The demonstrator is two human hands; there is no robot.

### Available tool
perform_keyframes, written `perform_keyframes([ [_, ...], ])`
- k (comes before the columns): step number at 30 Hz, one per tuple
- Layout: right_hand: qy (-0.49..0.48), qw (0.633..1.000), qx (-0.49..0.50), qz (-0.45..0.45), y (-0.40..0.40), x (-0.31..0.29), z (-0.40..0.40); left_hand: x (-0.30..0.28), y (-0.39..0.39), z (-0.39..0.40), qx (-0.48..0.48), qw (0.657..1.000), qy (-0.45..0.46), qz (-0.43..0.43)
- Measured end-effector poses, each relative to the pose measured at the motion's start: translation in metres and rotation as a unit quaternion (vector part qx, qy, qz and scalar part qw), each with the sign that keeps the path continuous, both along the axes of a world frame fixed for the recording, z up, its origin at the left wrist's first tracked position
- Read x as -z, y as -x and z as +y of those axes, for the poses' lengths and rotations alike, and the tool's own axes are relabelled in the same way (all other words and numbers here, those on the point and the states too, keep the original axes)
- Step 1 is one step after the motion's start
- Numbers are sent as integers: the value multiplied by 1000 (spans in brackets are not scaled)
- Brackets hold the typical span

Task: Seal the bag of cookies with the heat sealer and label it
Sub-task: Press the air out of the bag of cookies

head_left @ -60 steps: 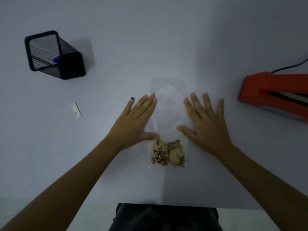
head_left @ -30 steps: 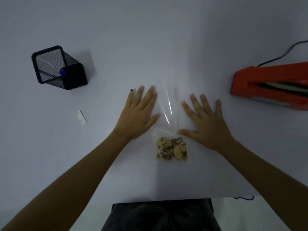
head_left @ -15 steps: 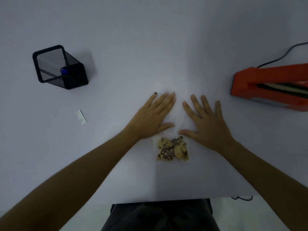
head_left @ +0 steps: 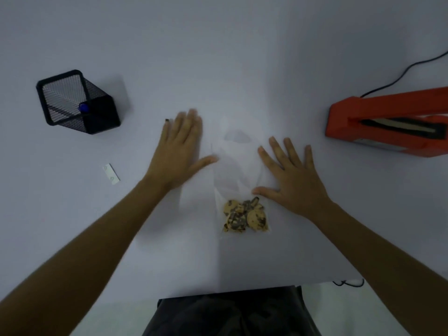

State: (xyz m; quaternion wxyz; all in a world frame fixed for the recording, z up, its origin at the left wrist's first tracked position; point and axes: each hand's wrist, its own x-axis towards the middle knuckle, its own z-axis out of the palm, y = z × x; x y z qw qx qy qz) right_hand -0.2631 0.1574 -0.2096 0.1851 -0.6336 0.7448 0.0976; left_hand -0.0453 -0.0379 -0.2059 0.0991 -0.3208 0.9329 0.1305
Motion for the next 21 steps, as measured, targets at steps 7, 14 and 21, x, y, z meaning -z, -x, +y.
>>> perform_keyframes([
  [7, 3, 1000, 5, -4, 0, 2, 1, -12, 19, 75, -187, 977, -50, 88],
  [14, 4, 1000, 4, 1, 0, -1, 1, -30, 33, 98, -361, 901, -165, 176],
  [21, -4, 1000, 11, -8, -1, -3, 1, -30, 35, 98, -416, 844, -270, 204],
])
